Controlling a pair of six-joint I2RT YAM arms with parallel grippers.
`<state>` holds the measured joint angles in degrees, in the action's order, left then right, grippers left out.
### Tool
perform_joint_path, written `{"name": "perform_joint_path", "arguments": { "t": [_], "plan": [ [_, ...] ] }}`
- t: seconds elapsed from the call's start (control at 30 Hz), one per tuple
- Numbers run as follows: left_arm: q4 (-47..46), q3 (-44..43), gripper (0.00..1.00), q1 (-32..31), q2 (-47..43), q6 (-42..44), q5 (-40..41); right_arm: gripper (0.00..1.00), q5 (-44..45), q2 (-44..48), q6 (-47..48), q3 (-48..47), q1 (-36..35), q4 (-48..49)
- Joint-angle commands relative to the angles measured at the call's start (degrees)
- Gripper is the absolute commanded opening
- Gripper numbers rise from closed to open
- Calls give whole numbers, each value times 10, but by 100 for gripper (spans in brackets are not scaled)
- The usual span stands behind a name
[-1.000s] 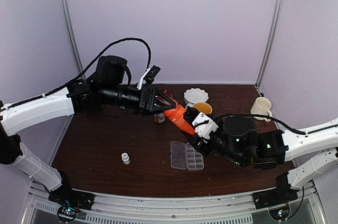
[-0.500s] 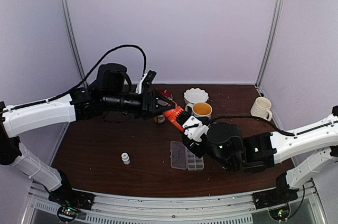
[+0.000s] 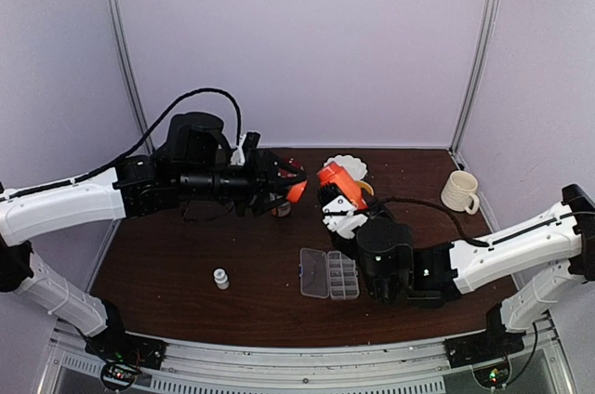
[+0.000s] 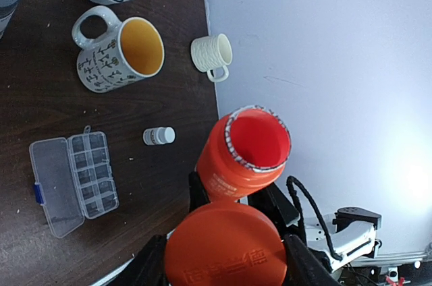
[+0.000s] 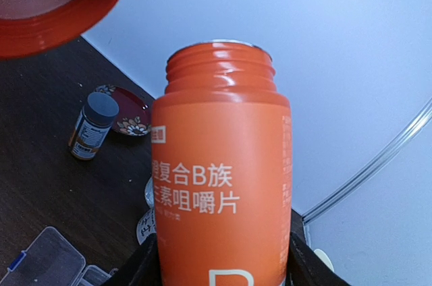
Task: Sort the pills into containers
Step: Unscrew the lid of the pill bottle from the pill bottle, then place the lid of the pill bottle at the center of the board.
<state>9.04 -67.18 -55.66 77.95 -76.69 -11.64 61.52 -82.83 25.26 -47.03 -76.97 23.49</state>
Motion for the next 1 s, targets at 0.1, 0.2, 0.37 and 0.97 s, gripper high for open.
{"name": "perform_joint_path", "arguments": {
  "t": [0.1, 0.2, 0.37, 0.97],
  "plan": [
    [4, 15, 0, -4, -58, -7, 116, 0, -2, 24, -18, 39, -1, 66],
    [16, 25, 0, 0, -80, 59, 159, 0, -35, 57, -67, 58, 1, 46],
    [68, 35, 0, 6, -117, 174, 231, 0, -83, 108, -135, 79, 1, -10],
    [68, 203, 0, 64, -335, 280, 347, 0, -250, 338, -367, 195, 12, -225]
  ]
}}
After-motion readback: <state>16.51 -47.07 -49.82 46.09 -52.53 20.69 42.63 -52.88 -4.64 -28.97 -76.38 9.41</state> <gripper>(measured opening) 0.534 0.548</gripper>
